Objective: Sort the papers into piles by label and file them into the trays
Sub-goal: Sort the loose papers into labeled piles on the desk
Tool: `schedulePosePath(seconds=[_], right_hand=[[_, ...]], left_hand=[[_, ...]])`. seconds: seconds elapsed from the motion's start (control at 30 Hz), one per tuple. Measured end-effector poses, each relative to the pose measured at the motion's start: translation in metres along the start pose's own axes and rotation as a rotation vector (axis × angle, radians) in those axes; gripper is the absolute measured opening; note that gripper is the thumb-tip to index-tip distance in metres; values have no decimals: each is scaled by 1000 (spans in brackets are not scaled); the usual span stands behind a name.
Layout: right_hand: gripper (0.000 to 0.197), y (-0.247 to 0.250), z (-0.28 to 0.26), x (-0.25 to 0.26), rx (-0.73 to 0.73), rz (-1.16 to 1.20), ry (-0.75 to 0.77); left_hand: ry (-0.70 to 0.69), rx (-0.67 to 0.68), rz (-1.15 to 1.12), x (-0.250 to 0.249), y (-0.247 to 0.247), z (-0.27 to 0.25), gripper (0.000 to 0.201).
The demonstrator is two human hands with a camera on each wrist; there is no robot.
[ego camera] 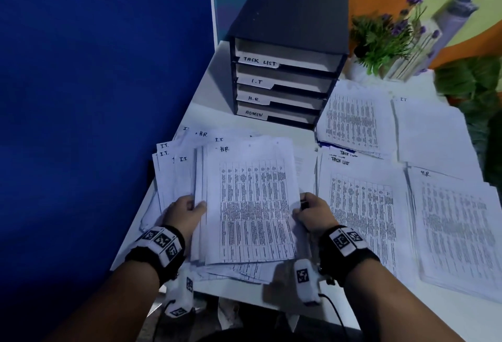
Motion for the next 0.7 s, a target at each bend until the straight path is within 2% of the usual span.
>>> schedulePosePath(seconds=[0.07, 0.17, 0.23, 0.33, 0.43, 0.57, 0.63, 0.7], right_hand=[[24, 1, -3, -3, -13, -19, 4], [13, 2, -7, -3, -74, -41, 17], [18, 5, -7, -3, -131, -91, 31], [11, 14, -7, -1, -221, -195, 55], [18, 25, -9, -4, -274, -154, 25], [16, 33, -11, -13, -274, -92, -17], [14, 33, -11, -15, -244, -39, -23], [15, 32, -12, -17, -226, -15, -30]], left_hand=[[4, 20, -62, -4, -5, 1, 56], [-37, -2, -72, -12, -12, -2, 39], [-71, -58, -82, -17, -12, -5, 38], [-97, -163, -131, -20, -8, -10, 34], [-121, -240, -87, -22, -2, -12, 26], [-79, -92, -286, -20, -11, -10, 28], [-84, 6, -279, -22, -19, -9, 32], [-86, 35, -212, -23, -23, -8, 28]])
Point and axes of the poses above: each hand's wrist, its own z-axis towards the middle knuckle, its own y-axis out of the back of the hand, x = y × z, the point moved 6 cm from there along z, towards the middle knuckle, and after that the axes turned 9 degrees about z, right-handed, at the moved point
